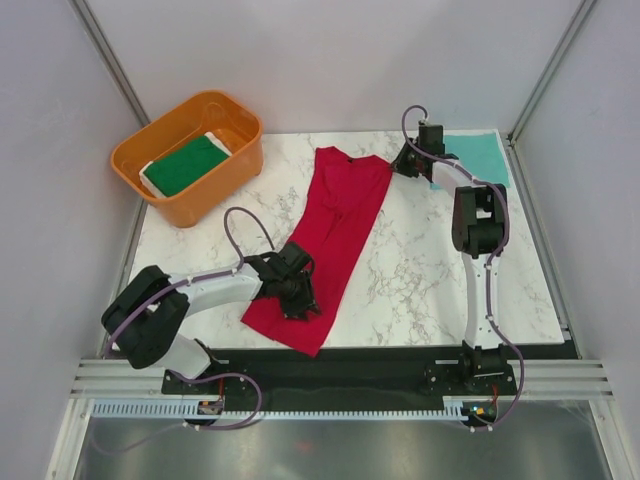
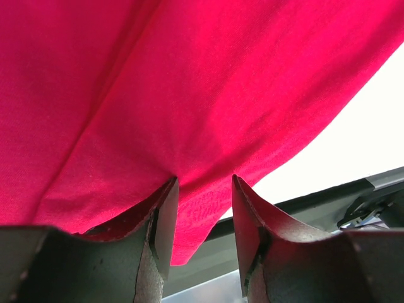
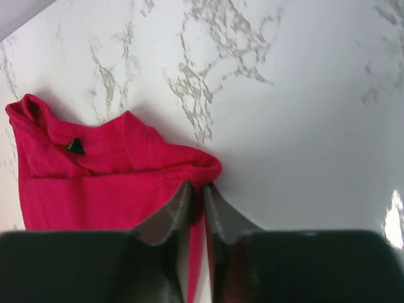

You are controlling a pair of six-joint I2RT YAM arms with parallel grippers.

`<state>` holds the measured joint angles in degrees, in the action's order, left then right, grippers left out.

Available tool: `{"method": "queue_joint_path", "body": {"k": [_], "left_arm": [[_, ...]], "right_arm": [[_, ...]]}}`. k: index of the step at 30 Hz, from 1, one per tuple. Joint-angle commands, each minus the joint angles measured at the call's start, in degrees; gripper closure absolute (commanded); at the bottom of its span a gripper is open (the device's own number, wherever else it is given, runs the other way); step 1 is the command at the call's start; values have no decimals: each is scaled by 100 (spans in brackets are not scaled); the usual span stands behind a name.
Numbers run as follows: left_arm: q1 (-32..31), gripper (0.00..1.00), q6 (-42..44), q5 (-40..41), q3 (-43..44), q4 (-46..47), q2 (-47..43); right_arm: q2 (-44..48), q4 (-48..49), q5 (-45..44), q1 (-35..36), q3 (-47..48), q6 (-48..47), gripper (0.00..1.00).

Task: Fold and stack the t-shirts
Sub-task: Fold the tshirt

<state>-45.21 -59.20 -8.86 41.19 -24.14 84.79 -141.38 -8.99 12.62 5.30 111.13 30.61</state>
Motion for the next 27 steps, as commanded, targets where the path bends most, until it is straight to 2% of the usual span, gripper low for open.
{"method": "queue_joint_path", "body": {"k": [1, 3, 7, 10, 12, 13, 14, 15, 18, 19, 22, 27], "left_arm": [[-207, 53, -451, 8, 283, -205, 187], [-304, 52, -575, -54, 564, -205, 126], [-296, 50, -172, -343, 1643, -214, 282], [-103, 49, 215, -782, 2006, -275, 537], [64, 49, 619, -976, 2025, -301, 591], [300, 49, 916, -994, 1911, -319, 539], [442, 49, 1058, -1021, 1832, -328, 477], [582, 49, 1216, -986, 1736, -345, 398], [1223, 49, 1718, -845, 1375, -425, 196], [1530, 49, 1910, -819, 1235, -451, 178], [1813, 49, 2096, -521, 1006, -512, -15], [1823, 48, 2228, 15, 716, -557, -191]], "right_arm": [[-504, -50, -23, -73, 609, -20, 89], [-827, -50, 64, -126, 952, -11, 99], [-1488, -24, 424, -143, 2242, -3, 100], [-1919, 47, 443, -152, 2911, 103, 100], [-2051, 99, 478, -152, 3072, 112, 91], [-2034, 108, 469, -152, 3064, 112, 79], [-1973, 74, 469, -161, 3003, 94, 74], [-1763, 65, 478, -161, 2898, 25, 65], [-999, -259, 312, -161, 2239, -46, 54], [-770, -391, 259, -170, 1846, -29, 52], [249, -883, 197, -170, 889, 172, 47], [2200, -1833, -277, 181, -1037, 366, 45]]}}
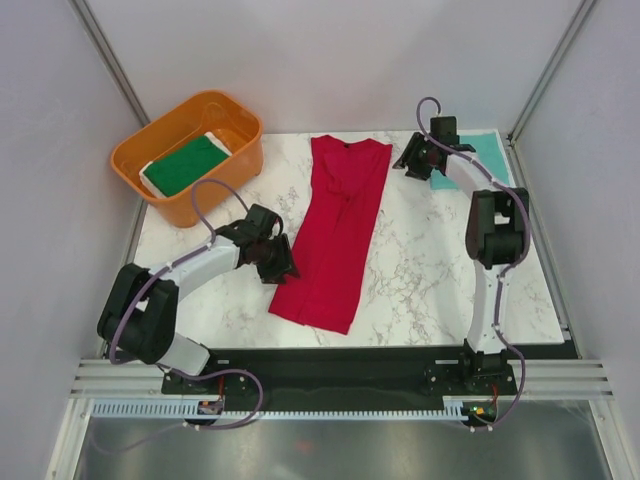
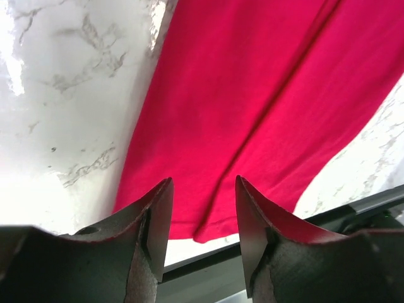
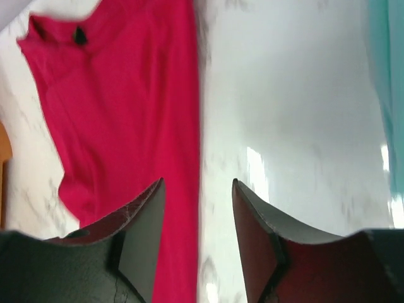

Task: Fold and stack the t-shirts
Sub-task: Fold the tshirt

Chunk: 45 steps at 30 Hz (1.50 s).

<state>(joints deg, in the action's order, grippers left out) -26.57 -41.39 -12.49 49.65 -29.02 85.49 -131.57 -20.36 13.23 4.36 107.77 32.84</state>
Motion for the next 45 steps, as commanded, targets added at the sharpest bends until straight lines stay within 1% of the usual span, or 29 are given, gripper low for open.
{"method": "queue_joint_path", "body": {"k": [1, 2, 3, 4, 5, 6, 7, 8, 10, 11, 12, 13, 15, 16, 17, 18, 21, 23, 24, 25, 26, 29, 30, 32, 34, 36, 37, 40, 45], "left_arm": [[-42, 48, 499, 396, -244, -60, -235], [-42, 48, 509, 397, -306, -69, -217], [-42, 48, 500, 414, -376, -52, -235], [-59, 48, 448, 449, -534, -52, -296], [-68, 48, 456, 467, -596, -34, -305], [-85, 48, 456, 502, -649, -34, -323], [-129, 48, 456, 511, -736, -51, -366], [-156, 48, 456, 511, -781, -43, -384], [-269, 51, 395, 546, -912, -34, -454], [-296, 53, 360, 537, -957, -34, -533], [-340, 61, 316, 502, -1000, -25, -586], [-419, 67, 220, 476, -1097, -8, -621], [-542, 78, 88, 423, -1203, 36, -736], [-656, 81, -52, 371, -1325, 97, -762], [-726, 83, -132, 344, -1378, 133, -780], [-849, 88, -202, 318, -1440, 168, -823], [-1025, 92, -484, 300, -1660, 335, -789], [-1131, 93, -633, 256, -1783, 405, -762], [-1201, 93, -677, 247, -1792, 414, -771], [-1219, 90, -721, 230, -1809, 414, -832], [-1245, 77, -757, 160, -1818, 406, -876], [-1246, 57, -810, 19, -1810, 405, -1139], [-1246, 55, -810, -25, -1766, 405, -1218], [-1246, 52, -783, -43, -1696, 388, -1421], [-1246, 52, -783, -43, -1538, 388, -1500], [-1219, 52, -783, -43, -1354, 388, -1457], [-1211, 50, -557, -17, -1300, 379, -1396], [-1202, 50, -388, 27, -1151, 318, -1141], [-1202, 50, -125, 484, -1107, 72, -1175]], "right_arm": [[1482, -819, -522, 354, -1366, 179, 44], [1990, -960, -550, 538, -1729, 222, 44], [2247, -987, -550, 627, -2115, 240, 43], [2502, -987, -550, 723, -2885, 275, 41], [2992, -961, -576, 898, -3267, 406, 41], [3232, -918, -559, 978, -3627, 486, 41], [3460, -891, -567, 1075, -4249, 565, 41], [3871, -812, -576, 1267, -4525, 661, 41], [4225, -698, -541, 1496, -5217, 951, 41], [4488, -654, -524, 1706, -5396, 1048, 41], [4604, -653, -576, 1795, -5554, 1214, 41], [4736, -636, -602, 1866, -5869, 1329, 41], [5087, -400, -568, 2121, -6205, 1549, 41], [5184, -277, -550, 2235, -6493, 1767, 41], [5307, -93, -541, 2506, -6601, 1831, 41], [5334, -30, -541, 2647, -6680, 1883, 41], [5291, 111, -541, 3175, -6891, 2059, 41], [5238, 111, -629, 3491, -6988, 2165, 41], [5229, 120, -655, 3562, -7015, 2191, 42], [5229, 120, -725, 3624, -7102, 2200, 43], [5229, 68, -752, 3677, -7146, 2226, 44], [5290, -73, -909, 3765, -7305, 2209, 48], [5299, -126, -945, 3800, -7348, 2192, 49], [5334, -284, -1015, 3888, -7375, 2157, 50], [5430, -363, -1025, 3932, -7454, 2156, 51], [5501, -398, -998, 3941, -7507, 2226, 52], [5536, -407, -972, 3967, -7507, 2253, 53], [5589, -556, -1007, 4011, -7437, 2376, 53], [5686, -899, -1165, 4134, -7331, 2832, 53]]}}
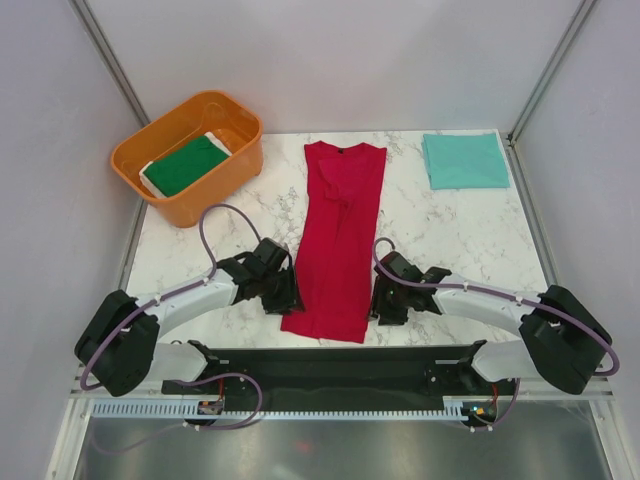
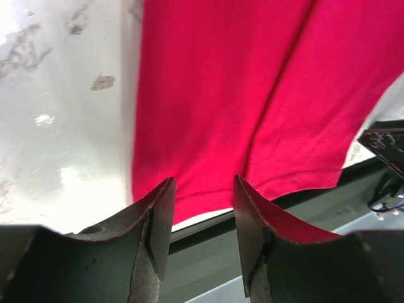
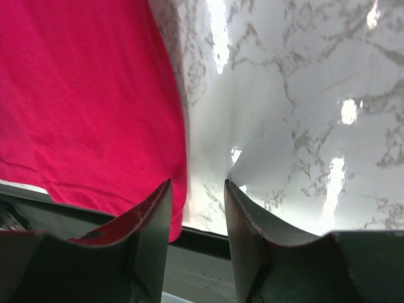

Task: Fold and stack the t-shirts
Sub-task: Fold the tshirt

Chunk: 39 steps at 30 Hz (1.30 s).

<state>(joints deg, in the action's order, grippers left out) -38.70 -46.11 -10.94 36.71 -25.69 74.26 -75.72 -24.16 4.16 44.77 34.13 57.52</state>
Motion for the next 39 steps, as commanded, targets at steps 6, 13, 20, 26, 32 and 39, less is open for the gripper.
{"method": "queue_joint_path", "body": {"k": [6, 13, 20, 26, 32, 39], "left_arm": [[11, 50, 462, 338, 293, -375, -201], [11, 50, 506, 365, 109, -410, -280], [405, 48, 506, -214, 336, -393, -580], [1371, 48, 1199, -497, 854, -384, -62], [1751, 51, 1700, -506, 2152, -288, 984], [2059, 55, 1658, -787, 3851, -287, 2425]], "right_arm": [[102, -283, -250, 540, 32, 937, 52], [-364, -561, -494, 866, 129, 884, 67], [-57, -1503, -1365, 866, 216, 542, 100], [-4, -1846, -1655, 866, 305, 488, 100], [154, -1890, -1708, 866, 252, 454, 100], [268, -2417, -2121, 857, 401, 164, 92]]}}
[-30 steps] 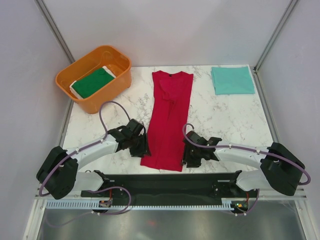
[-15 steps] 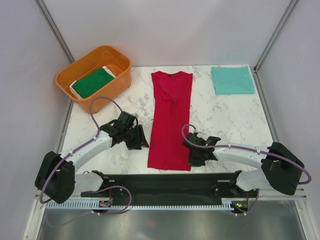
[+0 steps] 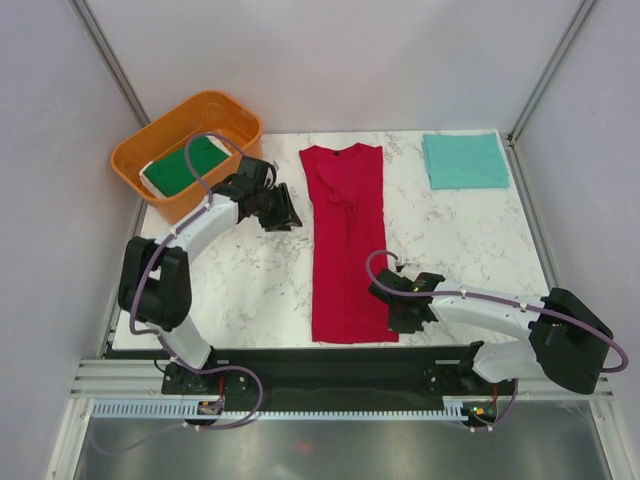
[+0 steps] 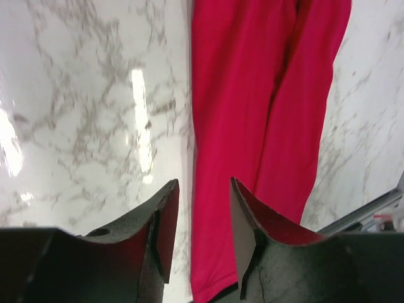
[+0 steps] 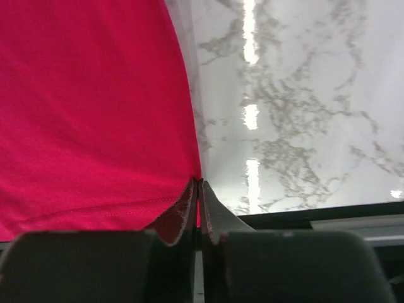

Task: Fold and stack the t-shirts
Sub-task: Fold the tshirt

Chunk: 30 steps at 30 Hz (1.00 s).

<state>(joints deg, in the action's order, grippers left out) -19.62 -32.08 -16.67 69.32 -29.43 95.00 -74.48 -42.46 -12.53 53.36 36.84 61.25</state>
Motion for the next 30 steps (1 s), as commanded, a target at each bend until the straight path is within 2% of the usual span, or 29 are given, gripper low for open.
{"method": "queue_joint_path", "body": {"k": [1, 4, 8, 11, 13, 16, 19, 23, 30], "left_arm": [[160, 55, 254, -145, 766, 95, 492], [177, 54, 342, -4, 1687, 95, 1115], [239, 55, 377, 94, 2637, 95, 2037], [256, 57, 482, 93, 3481, 122, 2530], [256, 57, 518, -29, 3990, 113, 2987], [292, 58, 562, -188, 4369, 122, 3409], [301, 58, 597, -214, 4651, 122, 3770], [379, 58, 667, -320, 4801, 122, 4096], [459, 57, 861, -469, 5170, 122, 4553]], "right_arm": [[153, -667, -512, -1, 165, -219, 88], [170, -1184, -785, -1, 481, -254, 78], [337, -1766, -1058, 16, 1535, -333, 71], [224, -1416, -918, 112, 2193, -509, 68], [-197, -1046, -926, 376, 2502, -553, 66], [-997, -826, -1250, 911, 3379, -501, 63], [-1735, -431, -1330, 1360, 3811, -387, 62], [-2648, -149, -1489, 1773, 4068, -149, 63], [-3336, 27, -1585, 2178, 4138, 62, 63]]}}
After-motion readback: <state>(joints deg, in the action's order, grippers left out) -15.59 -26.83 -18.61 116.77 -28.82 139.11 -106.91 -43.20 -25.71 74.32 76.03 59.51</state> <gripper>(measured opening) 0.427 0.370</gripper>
